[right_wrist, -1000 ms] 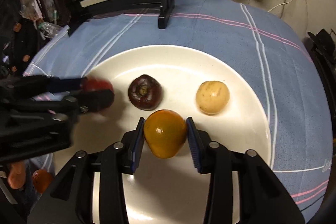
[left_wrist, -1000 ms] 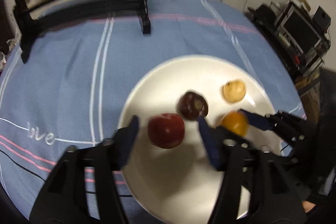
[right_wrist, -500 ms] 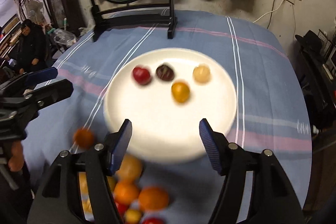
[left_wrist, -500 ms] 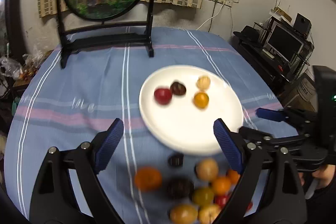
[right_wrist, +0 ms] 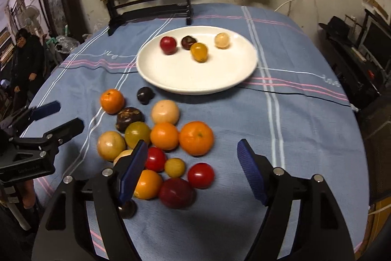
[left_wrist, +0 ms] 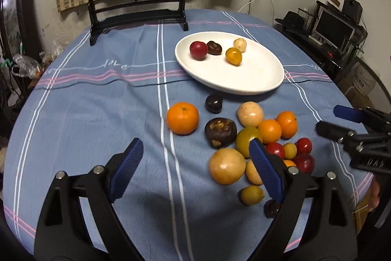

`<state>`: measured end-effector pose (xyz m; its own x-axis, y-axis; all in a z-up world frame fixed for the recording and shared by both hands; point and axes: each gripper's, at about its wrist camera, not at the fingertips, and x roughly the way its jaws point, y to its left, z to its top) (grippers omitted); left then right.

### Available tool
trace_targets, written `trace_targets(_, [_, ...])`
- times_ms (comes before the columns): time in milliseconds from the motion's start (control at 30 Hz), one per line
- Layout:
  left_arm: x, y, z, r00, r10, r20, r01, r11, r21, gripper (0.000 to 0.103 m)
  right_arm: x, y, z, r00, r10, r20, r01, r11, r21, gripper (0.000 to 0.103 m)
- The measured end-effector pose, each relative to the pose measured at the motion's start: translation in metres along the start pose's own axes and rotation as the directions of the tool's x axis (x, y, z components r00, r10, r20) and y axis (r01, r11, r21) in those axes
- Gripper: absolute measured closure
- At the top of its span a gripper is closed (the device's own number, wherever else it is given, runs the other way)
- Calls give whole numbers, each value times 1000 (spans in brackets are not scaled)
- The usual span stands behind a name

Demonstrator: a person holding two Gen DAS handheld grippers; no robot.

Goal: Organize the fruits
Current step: 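Grasp the red apple with the right gripper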

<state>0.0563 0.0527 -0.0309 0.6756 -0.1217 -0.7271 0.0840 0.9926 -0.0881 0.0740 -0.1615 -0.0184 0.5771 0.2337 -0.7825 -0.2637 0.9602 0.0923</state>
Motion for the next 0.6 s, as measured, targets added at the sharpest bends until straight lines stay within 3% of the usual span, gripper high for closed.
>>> trace_targets(233, [-2, 2, -5, 1000, -9, -11, 9, 1000, 8, 13, -6, -4, -10, 1000, -19, -5, 19, 1000, -3, 15])
trace_targets(433, [11, -3, -18, 997, -24, -67, 27, 999, 34, 13, 4, -17, -32, 997, -37, -75, 39, 999, 25, 15])
trace_targets(600, [22, -3, -23, 995, -22, -102, 26, 999, 37, 13, 15, -19, -41, 995, -6, -97, 11, 999, 51, 15])
